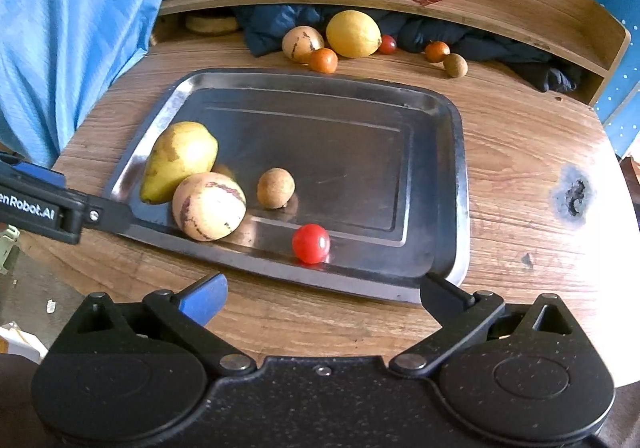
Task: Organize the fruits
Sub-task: 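Withdraw both open tools from the tray toward the lower shelf fruits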
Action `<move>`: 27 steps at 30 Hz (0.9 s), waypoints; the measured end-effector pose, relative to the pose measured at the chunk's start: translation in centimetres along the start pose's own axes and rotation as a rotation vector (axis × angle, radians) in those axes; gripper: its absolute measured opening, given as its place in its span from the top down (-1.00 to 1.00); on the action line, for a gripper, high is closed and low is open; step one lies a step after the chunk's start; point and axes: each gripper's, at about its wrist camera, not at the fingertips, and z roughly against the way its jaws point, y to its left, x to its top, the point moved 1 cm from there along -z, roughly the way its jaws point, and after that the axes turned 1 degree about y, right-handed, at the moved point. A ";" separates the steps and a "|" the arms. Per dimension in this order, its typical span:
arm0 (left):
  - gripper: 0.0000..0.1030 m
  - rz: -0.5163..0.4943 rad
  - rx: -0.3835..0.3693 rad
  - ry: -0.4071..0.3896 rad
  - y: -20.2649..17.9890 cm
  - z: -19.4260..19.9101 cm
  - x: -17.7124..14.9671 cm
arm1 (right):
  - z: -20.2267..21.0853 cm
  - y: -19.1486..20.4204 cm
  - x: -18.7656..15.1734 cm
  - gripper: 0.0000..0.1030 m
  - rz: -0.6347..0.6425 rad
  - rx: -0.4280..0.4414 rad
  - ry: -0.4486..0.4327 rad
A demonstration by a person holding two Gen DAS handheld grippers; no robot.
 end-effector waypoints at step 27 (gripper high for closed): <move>-0.99 -0.019 -0.006 -0.034 1.3 -2.4 7.6 | -2.3 0.0 6.2 -0.98 -0.049 -0.035 0.000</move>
